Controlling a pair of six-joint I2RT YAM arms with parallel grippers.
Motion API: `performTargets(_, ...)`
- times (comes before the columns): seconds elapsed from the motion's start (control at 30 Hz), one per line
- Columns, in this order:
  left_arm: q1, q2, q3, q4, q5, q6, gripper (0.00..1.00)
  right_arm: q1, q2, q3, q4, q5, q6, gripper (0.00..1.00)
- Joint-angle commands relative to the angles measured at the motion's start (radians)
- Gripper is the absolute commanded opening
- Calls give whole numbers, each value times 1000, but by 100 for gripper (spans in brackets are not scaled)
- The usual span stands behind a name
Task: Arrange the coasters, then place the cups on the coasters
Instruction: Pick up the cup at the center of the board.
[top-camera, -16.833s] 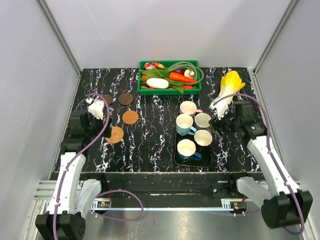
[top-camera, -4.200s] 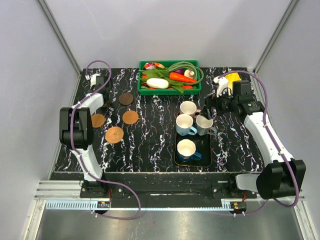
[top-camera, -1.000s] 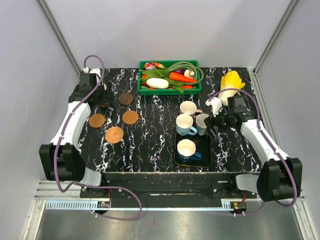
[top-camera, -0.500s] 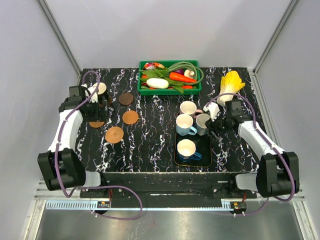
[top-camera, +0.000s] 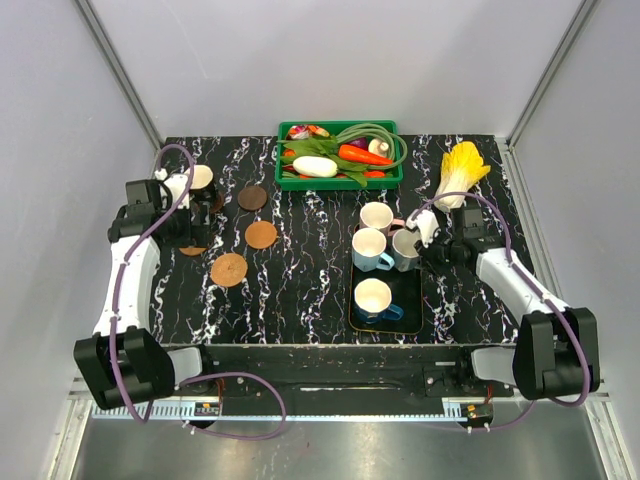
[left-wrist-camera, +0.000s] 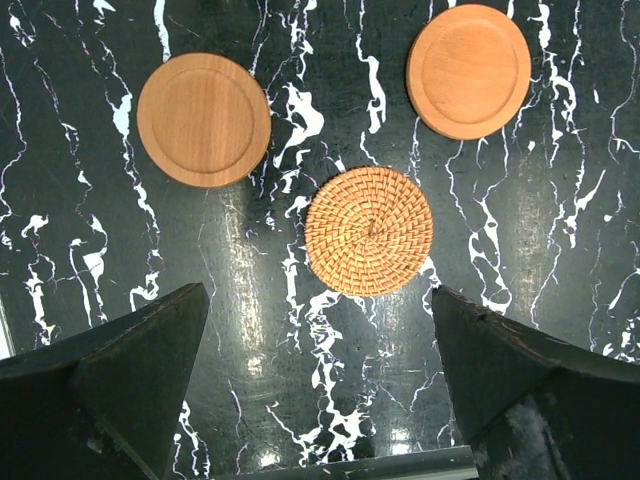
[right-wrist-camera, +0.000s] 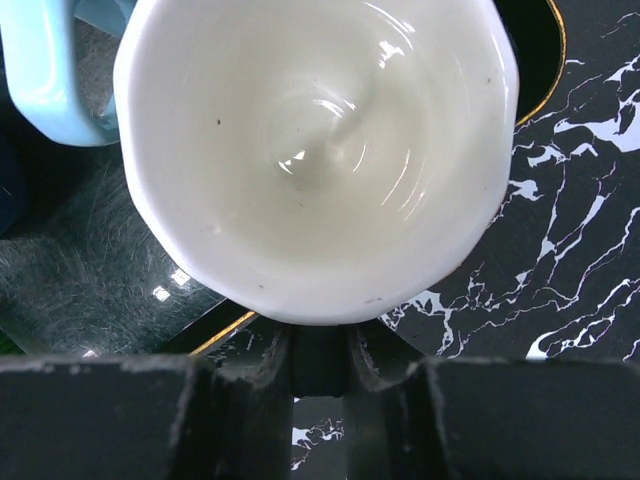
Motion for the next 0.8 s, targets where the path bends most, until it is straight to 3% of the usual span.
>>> performTargets(0.0, 24, -31, -13, 26, 24, 34, 99, -6, -66, -12, 27, -7, 5, 9)
performTargets(0.13, 27, -60, -48, 33, 40, 50, 99, -6, -106, -16, 25, 4, 9, 0)
performTargets(0.77, 32, -186, -149, 128, 59, 45, 99, -6, -244, -2, 42, 192, 98, 0)
